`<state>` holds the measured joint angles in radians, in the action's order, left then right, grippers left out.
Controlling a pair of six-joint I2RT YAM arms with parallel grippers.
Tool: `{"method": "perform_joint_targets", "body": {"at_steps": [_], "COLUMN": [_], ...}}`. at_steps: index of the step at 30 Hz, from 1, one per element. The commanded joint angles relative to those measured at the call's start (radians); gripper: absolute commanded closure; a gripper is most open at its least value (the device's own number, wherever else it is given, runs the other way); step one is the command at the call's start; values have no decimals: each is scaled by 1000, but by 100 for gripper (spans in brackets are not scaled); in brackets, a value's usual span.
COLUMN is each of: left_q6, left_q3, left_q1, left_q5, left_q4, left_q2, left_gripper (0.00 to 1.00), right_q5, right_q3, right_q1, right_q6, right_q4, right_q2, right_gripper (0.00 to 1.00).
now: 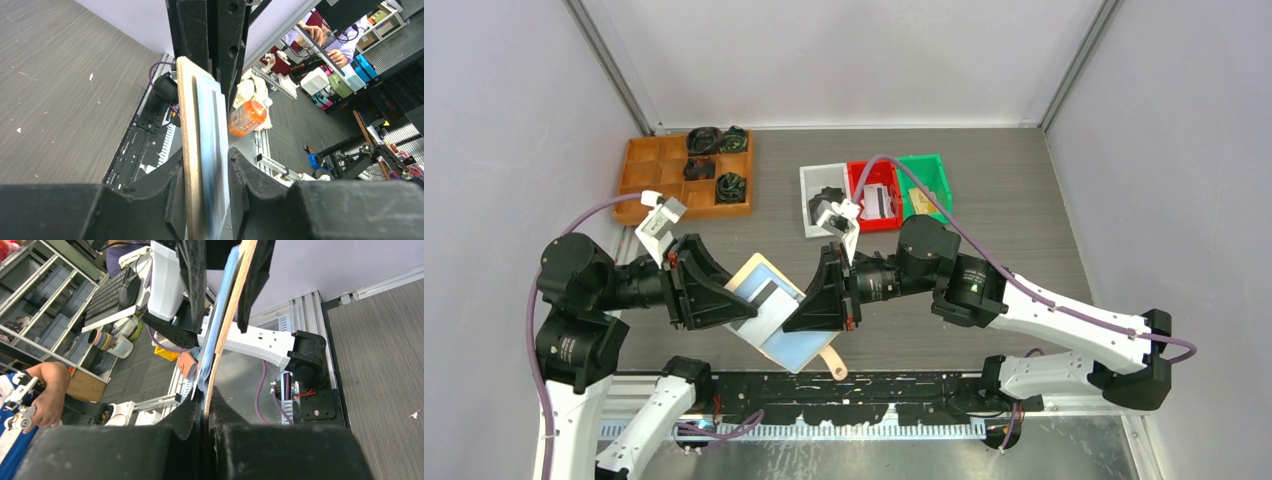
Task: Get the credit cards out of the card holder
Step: Remove the credit card from the card holder.
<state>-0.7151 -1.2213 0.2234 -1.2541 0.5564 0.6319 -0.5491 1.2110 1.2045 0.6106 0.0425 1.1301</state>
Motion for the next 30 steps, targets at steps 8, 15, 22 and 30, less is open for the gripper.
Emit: {"method": "perform_joint_targets", "body": {"at_steps": [8,15,22,30], "left_q6": [9,-134,-66,28], "left_q3": [-13,47,59,59], "left_q1": [3,3,2,3], "left_q5": [-41,-59,122,377], "left_q4": [-1,-147,-122,-7], "left_q2": [2,-9,-22,-32], "left_gripper": [91,100,100,100], "right_q5": [-48,-50,85,377], "right_q3": [94,136,159,183], "right_q1": [-1,-4,-37,-46], "right_q6": [-19,-42,-134,-150], "right_q4": [19,61,191,299], "right_q2": [18,40,-33,-151], "right_gripper": [99,94,44,11]}}
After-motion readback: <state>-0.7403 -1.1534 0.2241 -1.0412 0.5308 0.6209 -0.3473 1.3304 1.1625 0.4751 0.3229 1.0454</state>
